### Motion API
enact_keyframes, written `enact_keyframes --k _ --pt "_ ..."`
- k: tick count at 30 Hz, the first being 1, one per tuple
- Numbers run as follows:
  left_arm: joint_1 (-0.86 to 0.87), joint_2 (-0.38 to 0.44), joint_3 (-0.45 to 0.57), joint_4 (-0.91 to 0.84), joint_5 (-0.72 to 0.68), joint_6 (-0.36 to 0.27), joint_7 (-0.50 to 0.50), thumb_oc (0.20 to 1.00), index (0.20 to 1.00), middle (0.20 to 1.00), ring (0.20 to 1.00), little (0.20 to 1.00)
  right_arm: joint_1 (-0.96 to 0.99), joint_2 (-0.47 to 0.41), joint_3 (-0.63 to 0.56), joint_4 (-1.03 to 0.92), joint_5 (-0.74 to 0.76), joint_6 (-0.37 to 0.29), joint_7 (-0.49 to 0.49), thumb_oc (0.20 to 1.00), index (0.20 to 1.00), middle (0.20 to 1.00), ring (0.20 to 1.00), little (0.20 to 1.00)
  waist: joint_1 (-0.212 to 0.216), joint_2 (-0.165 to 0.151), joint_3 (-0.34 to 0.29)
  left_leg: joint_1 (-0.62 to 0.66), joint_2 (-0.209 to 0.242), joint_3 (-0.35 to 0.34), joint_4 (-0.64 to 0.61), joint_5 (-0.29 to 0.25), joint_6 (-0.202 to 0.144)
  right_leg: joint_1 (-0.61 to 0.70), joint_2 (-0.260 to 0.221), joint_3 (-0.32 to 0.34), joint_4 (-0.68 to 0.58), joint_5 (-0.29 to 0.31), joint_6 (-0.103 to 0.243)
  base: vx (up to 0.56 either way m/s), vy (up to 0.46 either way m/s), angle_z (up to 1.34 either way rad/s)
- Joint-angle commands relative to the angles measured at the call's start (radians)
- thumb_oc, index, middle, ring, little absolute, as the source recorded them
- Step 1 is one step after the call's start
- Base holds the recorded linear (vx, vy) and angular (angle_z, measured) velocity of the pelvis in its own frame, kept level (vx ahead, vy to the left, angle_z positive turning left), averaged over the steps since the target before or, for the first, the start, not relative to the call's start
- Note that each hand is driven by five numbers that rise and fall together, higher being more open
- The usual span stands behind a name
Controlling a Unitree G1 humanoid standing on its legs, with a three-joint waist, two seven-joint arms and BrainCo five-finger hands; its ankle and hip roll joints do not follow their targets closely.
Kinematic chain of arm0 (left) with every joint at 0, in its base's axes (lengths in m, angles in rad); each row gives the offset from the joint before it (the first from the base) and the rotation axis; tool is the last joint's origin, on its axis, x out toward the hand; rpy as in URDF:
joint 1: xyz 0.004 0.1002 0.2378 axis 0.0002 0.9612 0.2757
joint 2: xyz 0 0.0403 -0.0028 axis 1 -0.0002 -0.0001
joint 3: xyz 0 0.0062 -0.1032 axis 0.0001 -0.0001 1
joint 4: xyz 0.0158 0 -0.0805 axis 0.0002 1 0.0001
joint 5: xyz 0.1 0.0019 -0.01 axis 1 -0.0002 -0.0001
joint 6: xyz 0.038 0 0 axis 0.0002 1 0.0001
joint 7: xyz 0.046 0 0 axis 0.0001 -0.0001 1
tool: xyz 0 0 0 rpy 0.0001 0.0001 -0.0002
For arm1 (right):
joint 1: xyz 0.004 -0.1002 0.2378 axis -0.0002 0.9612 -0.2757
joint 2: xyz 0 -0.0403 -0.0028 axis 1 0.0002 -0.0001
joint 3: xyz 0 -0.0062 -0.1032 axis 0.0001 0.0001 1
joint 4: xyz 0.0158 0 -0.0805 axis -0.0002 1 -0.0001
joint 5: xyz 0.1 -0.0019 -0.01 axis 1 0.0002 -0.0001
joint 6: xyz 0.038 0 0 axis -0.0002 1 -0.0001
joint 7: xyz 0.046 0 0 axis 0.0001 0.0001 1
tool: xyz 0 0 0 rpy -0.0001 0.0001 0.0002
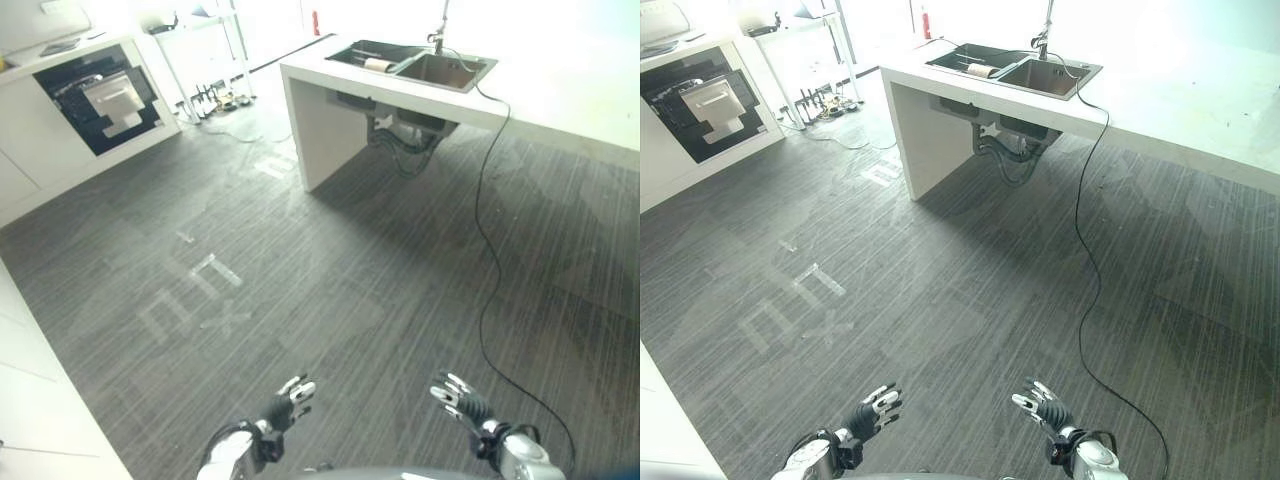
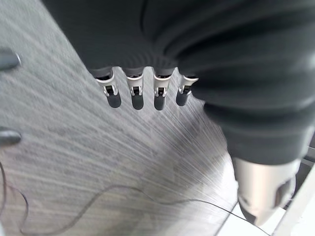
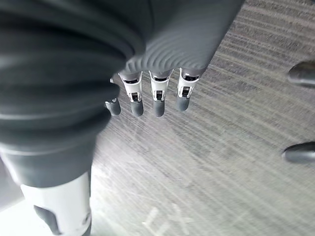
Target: Place the dishes in the dishwasher.
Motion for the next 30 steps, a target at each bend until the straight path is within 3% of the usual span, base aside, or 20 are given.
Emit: enact_keyframes --k 1,5,10,16,30 --pt "-0.083 0.005 -0.065 0.022 0.034 -0.008 -0.044 1.000 1.000 1.000 1.000 1.000 -0.080 -0.008 -0.001 0.039 0.051 -0.023 0.023 1.000 1.000 1.000 1.000 1.000 0.021 0.002 -0.011 -0.005 0.088 0.019 0.075 -0.063 -0.087 -0.037 -0.072 0.042 0.049 -0.063 0.075 0.00 0.000 0.00" --pt "-0.071 0.005 -0.087 0.051 0.025 -0.022 -0.045 1.000 1.000 1.000 1.000 1.000 -0.075 -0.003 -0.005 0.057 0.043 -0.004 0.021 1.000 1.000 1.000 1.000 1.000 0.019 0.003 -0.013 0.003 0.086 0.015 0.058 -0.059 -0.088 -0.035 -0.071 0.042 0.040 -0.061 0.082 0.05 0.016 0.00" --pt "-0.046 -0.010 -0.039 0.080 -0.062 0.013 -0.012 1.000 1.000 1.000 1.000 1.000 -0.052 0.001 -0.022 0.073 0.044 -0.007 0.023 1.000 1.000 1.000 1.000 1.000 0.024 0.001 -0.011 -0.001 0.092 0.013 0.050 -0.052 -0.094 -0.032 -0.075 0.041 0.026 -0.052 0.085 0.00 0.000 0.00" --pt "-0.030 -0.022 -0.026 0.126 0.001 -0.022 0.003 1.000 1.000 1.000 1.000 1.000 -0.036 0.012 -0.033 0.087 0.068 -0.002 0.017 1.000 1.000 1.000 1.000 1.000 0.023 -0.004 -0.004 -0.005 0.095 0.014 0.048 -0.051 -0.095 -0.034 -0.076 0.041 0.018 -0.046 0.088 0.00 0.000 0.00" --pt "-0.021 -0.020 -0.027 0.135 0.004 -0.022 -0.007 1.000 1.000 1.000 1.000 1.000 -0.023 0.015 -0.044 0.101 0.065 -0.017 0.030 1.000 1.000 1.000 1.000 1.000 0.017 0.006 -0.007 0.003 0.090 0.013 0.032 -0.049 -0.093 -0.034 -0.080 0.042 0.017 -0.044 0.093 0.00 0.000 0.00"
